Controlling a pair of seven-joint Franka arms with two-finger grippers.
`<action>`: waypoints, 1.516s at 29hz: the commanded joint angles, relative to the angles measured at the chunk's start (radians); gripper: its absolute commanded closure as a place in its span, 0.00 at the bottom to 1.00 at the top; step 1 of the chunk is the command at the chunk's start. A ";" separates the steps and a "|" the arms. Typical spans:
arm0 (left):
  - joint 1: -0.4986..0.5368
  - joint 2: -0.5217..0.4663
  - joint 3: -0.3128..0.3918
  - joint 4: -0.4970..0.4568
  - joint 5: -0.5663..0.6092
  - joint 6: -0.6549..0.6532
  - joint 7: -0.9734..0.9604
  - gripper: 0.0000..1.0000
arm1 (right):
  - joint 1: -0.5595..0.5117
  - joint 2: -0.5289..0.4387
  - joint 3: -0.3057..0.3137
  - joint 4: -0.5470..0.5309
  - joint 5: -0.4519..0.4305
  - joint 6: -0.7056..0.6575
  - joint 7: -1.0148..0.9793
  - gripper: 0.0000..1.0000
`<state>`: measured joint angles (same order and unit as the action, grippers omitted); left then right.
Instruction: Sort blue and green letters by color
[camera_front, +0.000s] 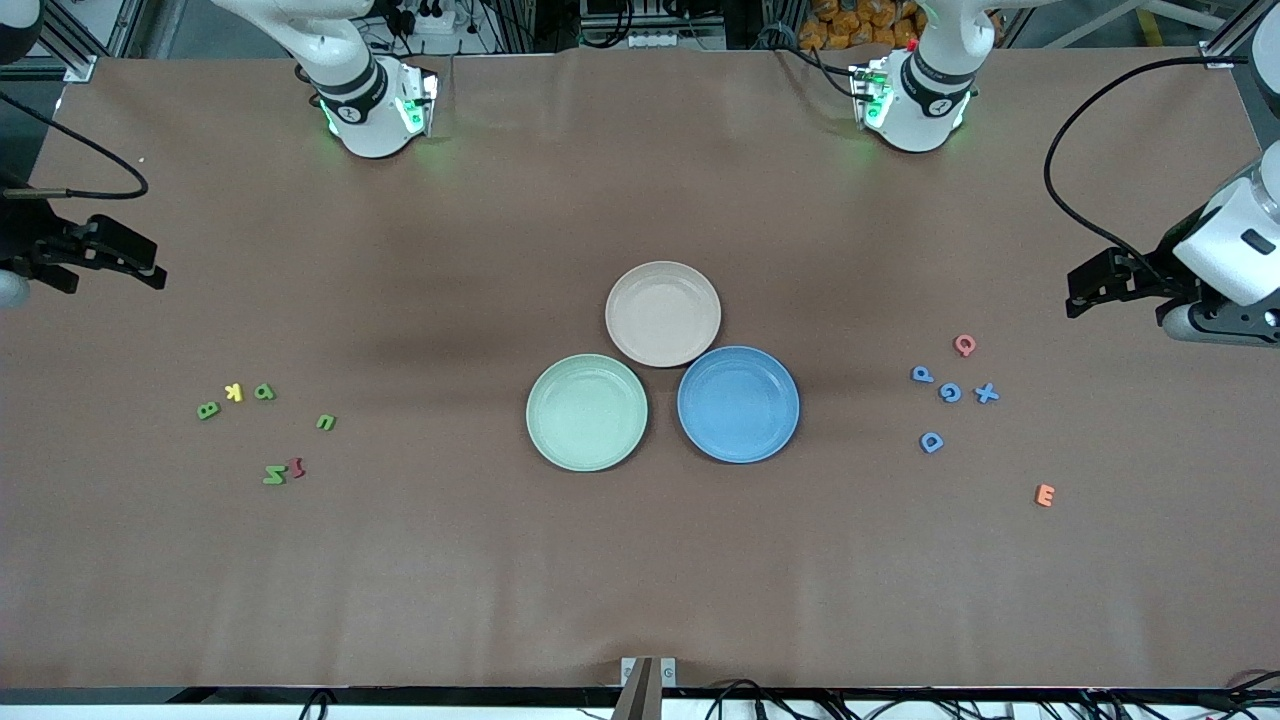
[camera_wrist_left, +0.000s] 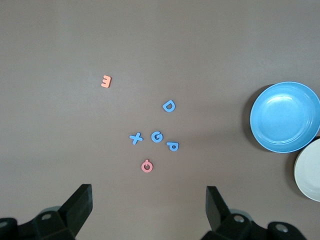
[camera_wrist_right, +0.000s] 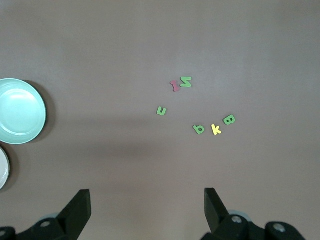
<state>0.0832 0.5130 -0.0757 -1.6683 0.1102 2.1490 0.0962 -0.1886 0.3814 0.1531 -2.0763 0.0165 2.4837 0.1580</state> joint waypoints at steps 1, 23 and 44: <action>0.032 0.030 -0.004 -0.033 0.016 0.063 -0.010 0.00 | -0.009 0.028 0.003 0.001 -0.018 0.026 0.028 0.27; 0.033 -0.014 -0.004 -0.290 0.011 0.288 -0.061 0.00 | -0.008 0.120 0.006 0.016 -0.205 0.112 0.216 0.36; 0.058 -0.034 -0.003 -0.456 -0.006 0.454 -0.070 0.00 | 0.003 0.163 0.005 0.035 -0.207 0.142 0.253 0.45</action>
<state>0.1348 0.5153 -0.0752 -2.0638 0.1099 2.5637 0.0504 -0.1831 0.5231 0.1534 -2.0618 -0.1613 2.6203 0.3812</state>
